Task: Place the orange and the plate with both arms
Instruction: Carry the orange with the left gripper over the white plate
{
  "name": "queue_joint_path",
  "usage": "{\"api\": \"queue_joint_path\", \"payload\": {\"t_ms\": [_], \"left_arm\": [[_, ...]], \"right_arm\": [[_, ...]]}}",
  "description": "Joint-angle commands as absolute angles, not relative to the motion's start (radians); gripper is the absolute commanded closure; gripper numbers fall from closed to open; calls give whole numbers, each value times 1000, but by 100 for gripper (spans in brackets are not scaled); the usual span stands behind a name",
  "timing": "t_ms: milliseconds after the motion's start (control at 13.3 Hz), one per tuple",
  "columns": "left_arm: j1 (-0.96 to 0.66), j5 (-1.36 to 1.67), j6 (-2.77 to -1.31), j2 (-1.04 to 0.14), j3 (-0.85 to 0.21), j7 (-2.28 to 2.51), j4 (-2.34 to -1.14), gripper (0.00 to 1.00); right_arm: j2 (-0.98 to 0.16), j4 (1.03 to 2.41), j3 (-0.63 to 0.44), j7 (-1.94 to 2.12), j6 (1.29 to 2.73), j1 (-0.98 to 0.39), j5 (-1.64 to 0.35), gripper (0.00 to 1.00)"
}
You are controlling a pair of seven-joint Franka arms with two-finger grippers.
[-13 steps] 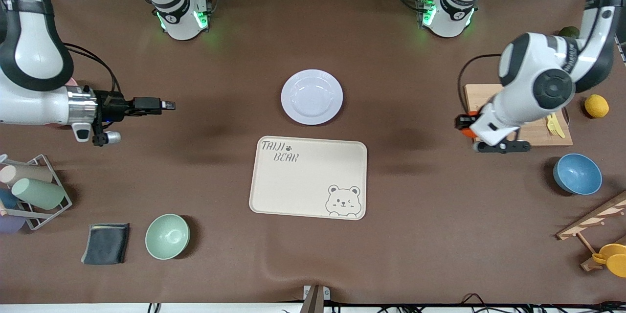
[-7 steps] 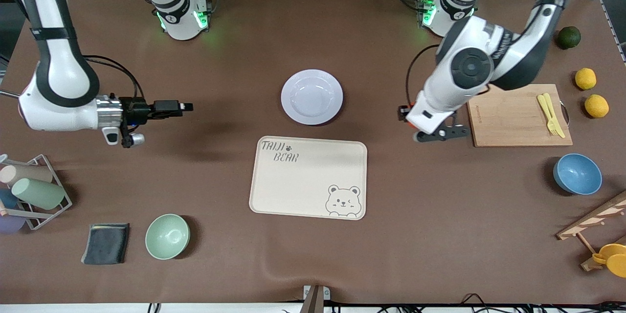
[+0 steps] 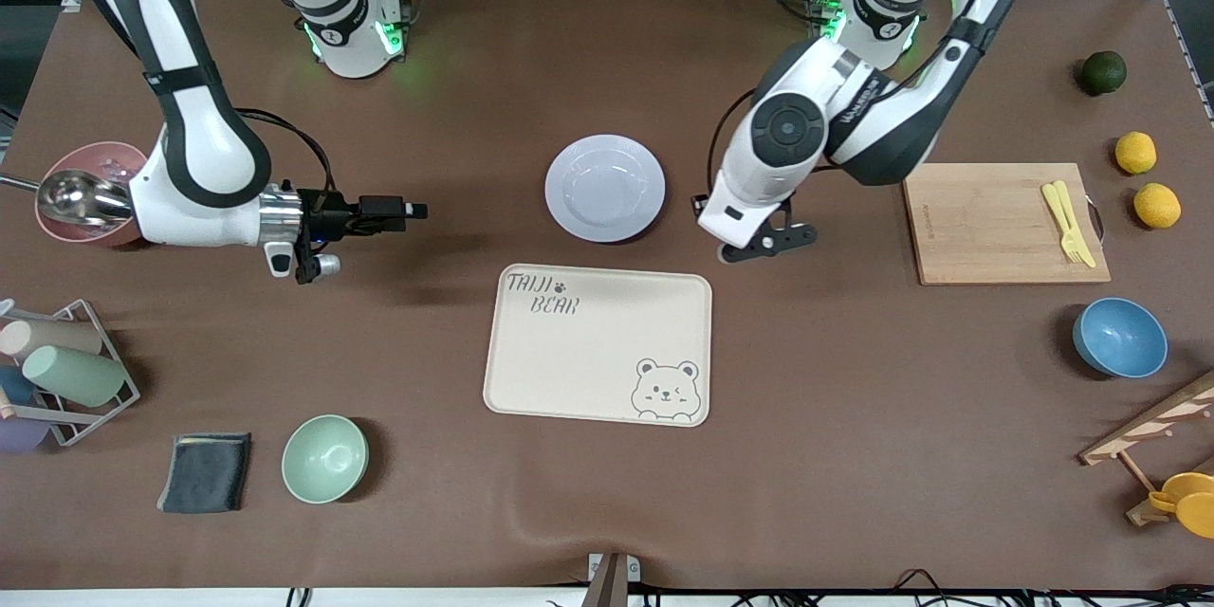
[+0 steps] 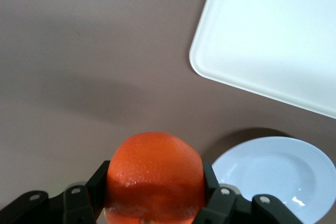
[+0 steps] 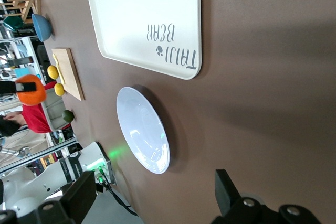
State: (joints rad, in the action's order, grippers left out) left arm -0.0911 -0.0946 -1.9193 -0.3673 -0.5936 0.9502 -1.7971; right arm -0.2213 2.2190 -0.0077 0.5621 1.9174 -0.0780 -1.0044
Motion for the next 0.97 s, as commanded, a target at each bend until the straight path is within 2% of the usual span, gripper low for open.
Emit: {"api": "queue_joint_path", "payload": {"t_ms": [0, 375, 600, 900], "left_arm": [[-156, -89, -1908, -417, -589, 1049, -1744, 100], [-267, -87, -1910, -521, -589, 1179, -1668, 100], [-363, -98, -1928, -641, -583, 1308, -1586, 100], [-406, -98, -2000, -693, -581, 1384, -1583, 100]], "right_arm": [[-251, 2235, -12, 633, 1928, -89, -1075, 0], [-265, 2237, -12, 634, 1956, -120, -1092, 0], [-268, 2241, -12, 661, 1985, -133, -1095, 0], [-287, 2261, -12, 733, 2008, -163, -1190, 0]]}}
